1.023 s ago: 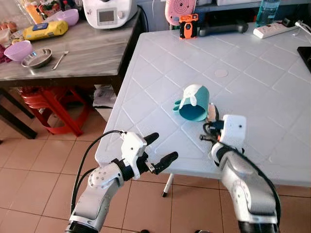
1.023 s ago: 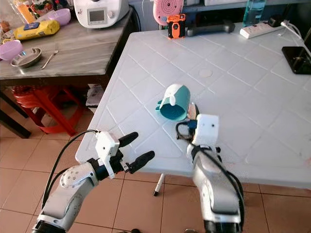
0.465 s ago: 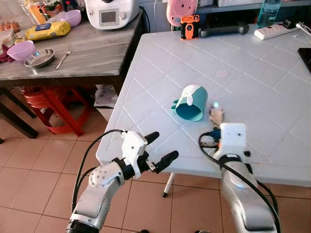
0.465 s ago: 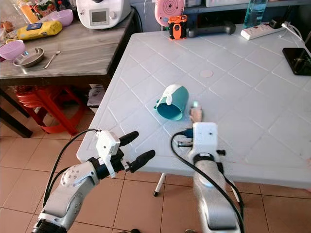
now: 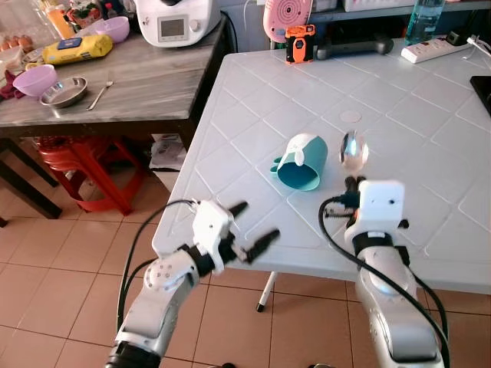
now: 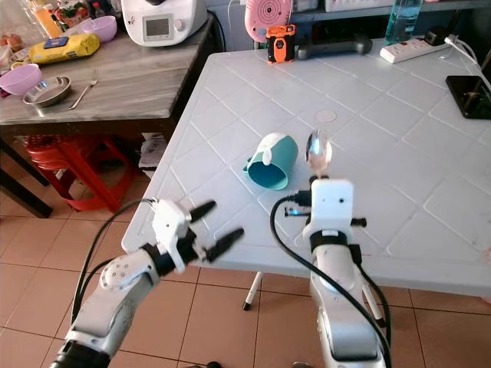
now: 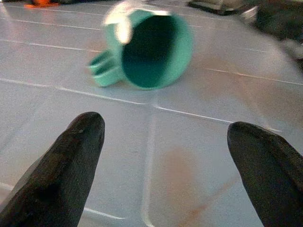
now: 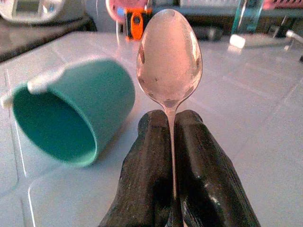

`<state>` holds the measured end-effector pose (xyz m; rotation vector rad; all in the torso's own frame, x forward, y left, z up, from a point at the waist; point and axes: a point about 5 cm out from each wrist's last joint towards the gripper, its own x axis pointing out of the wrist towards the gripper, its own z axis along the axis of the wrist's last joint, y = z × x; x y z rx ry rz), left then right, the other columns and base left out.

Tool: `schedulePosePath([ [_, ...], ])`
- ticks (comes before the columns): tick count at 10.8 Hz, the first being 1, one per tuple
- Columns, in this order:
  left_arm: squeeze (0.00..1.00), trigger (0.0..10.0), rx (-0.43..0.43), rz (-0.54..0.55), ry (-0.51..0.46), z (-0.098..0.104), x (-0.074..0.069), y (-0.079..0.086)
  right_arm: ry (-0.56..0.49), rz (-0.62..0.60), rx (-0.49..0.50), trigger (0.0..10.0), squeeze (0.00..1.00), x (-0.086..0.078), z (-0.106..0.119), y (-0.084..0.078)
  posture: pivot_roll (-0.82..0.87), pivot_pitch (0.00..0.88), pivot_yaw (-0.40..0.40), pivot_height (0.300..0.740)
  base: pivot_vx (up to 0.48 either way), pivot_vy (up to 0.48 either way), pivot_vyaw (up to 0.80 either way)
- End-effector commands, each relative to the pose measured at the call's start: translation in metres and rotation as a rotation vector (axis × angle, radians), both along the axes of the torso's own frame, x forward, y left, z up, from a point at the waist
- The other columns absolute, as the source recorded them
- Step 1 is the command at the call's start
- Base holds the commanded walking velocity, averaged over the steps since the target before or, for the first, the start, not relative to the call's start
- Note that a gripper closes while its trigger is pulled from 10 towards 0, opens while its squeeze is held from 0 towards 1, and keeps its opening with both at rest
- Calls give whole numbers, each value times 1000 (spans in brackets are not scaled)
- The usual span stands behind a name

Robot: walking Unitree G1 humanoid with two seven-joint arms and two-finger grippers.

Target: Setting the table

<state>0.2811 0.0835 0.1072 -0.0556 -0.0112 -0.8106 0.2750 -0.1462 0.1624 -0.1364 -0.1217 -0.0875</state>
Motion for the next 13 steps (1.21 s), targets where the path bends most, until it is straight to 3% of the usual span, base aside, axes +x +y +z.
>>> schedulePosePath([
  [1,0,10000,31,78,-7,-2,5,10,-58,13,13,10000,0,1,11,4,-138,109,164,740,0,0,0],
  [7,0,10000,-28,389,-48,11,27,26,-109,1,-19,10000,0,7,17,-1,-125,89,132,740,0,0,0],
  [13,0,10000,-59,382,-47,13,30,23,-100,-19,15,10000,0,11,17,-5,-132,85,134,740,0,0,-272],
])
